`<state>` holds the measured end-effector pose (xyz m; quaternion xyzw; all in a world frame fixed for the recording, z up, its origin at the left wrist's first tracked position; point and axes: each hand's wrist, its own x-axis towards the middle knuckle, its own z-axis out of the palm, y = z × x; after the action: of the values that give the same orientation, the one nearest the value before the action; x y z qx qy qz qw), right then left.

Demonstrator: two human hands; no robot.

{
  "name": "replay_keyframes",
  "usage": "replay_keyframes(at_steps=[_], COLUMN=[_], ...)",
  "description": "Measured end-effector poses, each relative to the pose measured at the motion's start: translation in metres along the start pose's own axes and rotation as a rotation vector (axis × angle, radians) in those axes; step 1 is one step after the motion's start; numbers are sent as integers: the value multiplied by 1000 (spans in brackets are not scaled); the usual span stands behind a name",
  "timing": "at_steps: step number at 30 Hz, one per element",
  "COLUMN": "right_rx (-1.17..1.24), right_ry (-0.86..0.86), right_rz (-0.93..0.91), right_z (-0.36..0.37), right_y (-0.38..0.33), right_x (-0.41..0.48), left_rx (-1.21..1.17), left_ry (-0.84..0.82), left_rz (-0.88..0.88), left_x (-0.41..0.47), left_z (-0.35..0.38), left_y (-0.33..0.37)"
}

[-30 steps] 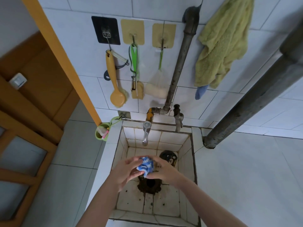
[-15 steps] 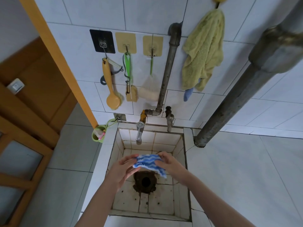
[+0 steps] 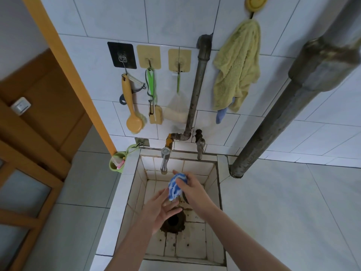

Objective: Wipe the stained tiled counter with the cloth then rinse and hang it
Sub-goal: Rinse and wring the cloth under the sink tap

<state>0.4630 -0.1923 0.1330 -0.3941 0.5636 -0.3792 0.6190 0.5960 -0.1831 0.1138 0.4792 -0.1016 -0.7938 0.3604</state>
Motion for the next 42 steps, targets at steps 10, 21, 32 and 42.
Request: replay_keyframes(at_steps=[10, 21, 32, 42], right_rx=[-6, 215, 424, 373], right_ry=[-26, 118, -64, -24], right_rz=[49, 288, 306, 345], right_z=[2, -4, -14, -37], right_y=[9, 31, 36, 37], right_x=[-2, 9, 13, 33], left_rx=[92, 582, 661, 759], left_ry=[139, 241, 318, 269], left_rz=[200, 390, 429, 265], left_x=[4, 10, 23, 30], left_z=[3, 22, 15, -32], left_y=[3, -14, -16, -8])
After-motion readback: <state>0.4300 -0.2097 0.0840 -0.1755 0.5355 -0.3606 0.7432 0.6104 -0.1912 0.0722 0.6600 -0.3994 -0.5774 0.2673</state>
